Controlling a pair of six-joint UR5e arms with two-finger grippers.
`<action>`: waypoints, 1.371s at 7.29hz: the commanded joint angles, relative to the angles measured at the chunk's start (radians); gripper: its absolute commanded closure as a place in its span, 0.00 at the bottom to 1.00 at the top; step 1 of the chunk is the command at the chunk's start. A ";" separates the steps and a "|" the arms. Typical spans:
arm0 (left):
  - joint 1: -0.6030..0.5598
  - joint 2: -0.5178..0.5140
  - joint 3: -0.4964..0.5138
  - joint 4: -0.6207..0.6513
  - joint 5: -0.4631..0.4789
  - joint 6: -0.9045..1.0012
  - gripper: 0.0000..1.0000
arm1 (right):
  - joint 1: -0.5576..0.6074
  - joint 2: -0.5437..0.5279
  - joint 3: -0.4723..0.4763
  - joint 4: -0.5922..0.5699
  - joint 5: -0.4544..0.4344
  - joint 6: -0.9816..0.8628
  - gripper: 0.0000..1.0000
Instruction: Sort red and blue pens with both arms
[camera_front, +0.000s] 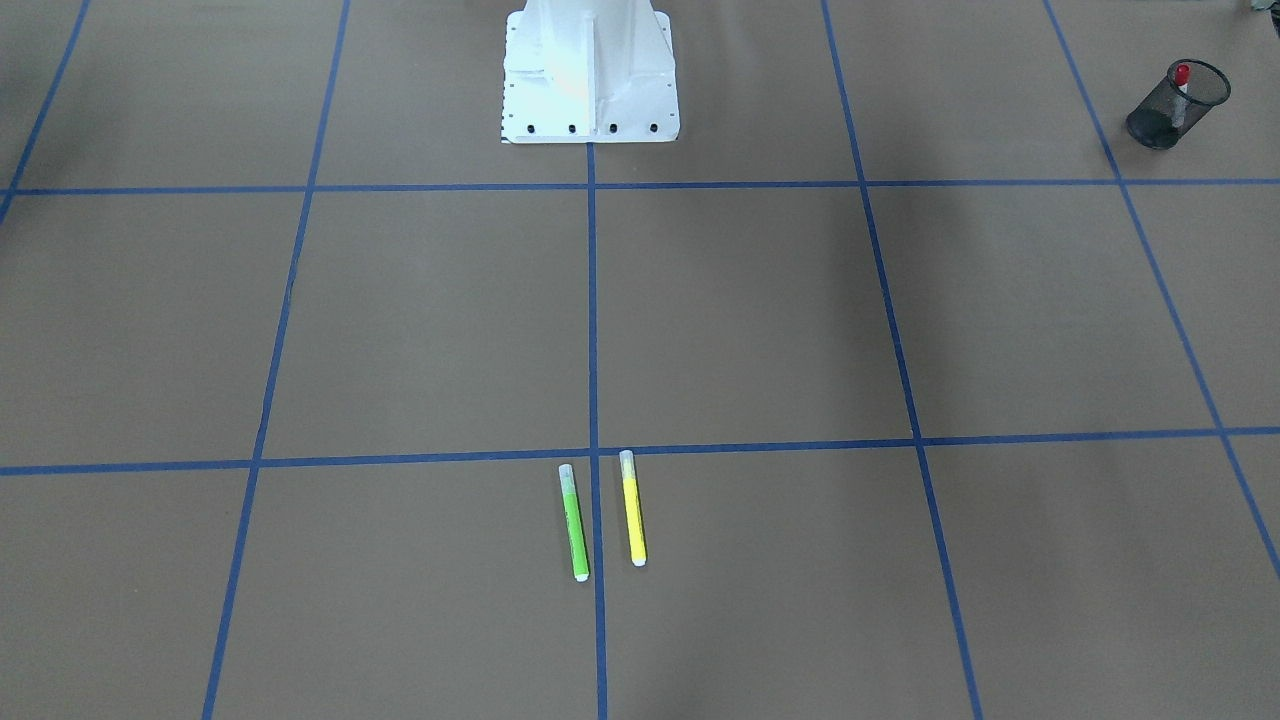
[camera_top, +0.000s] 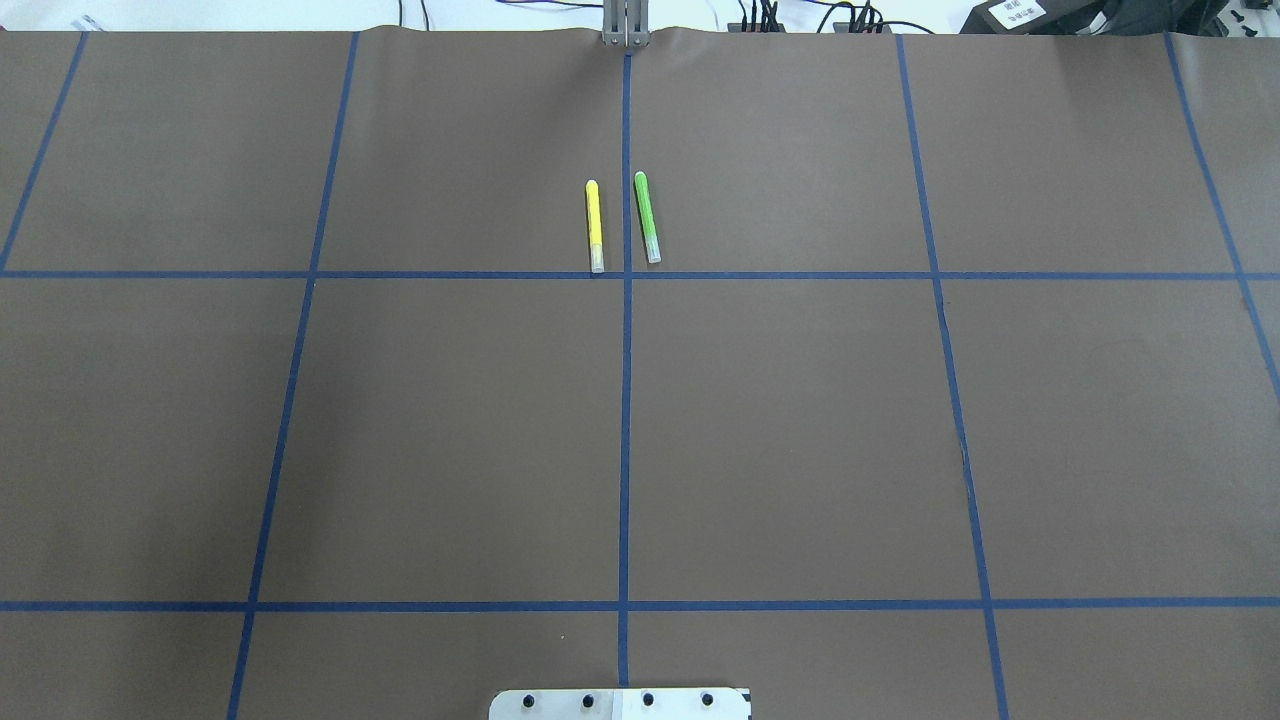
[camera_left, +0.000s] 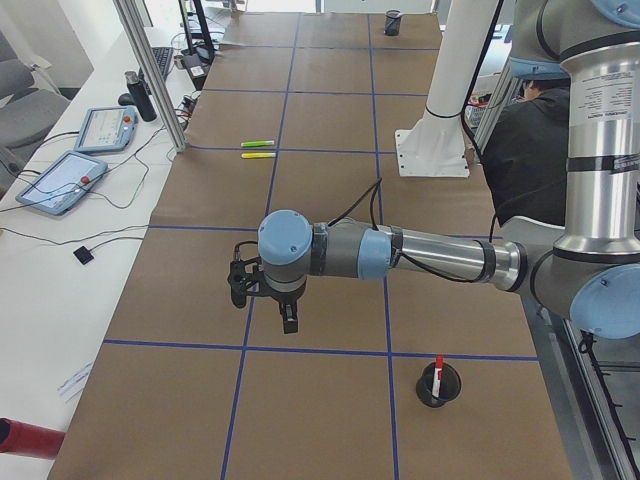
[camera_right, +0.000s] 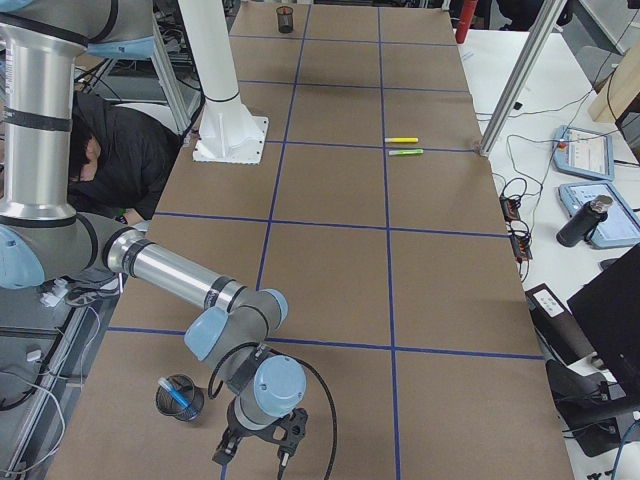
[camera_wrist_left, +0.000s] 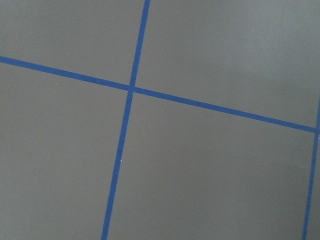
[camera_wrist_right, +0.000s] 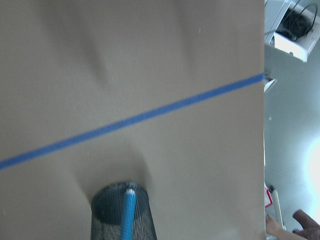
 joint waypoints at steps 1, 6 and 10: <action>0.049 -0.001 0.003 -0.115 0.122 -0.138 0.00 | -0.003 0.040 -0.002 0.249 0.182 0.156 0.00; 0.201 -0.055 0.083 -0.201 0.140 -0.256 0.00 | -0.152 0.172 0.094 0.256 0.323 0.311 0.00; 0.200 -0.052 0.089 -0.209 0.140 -0.259 0.00 | -0.248 0.229 0.166 0.158 0.241 0.379 0.00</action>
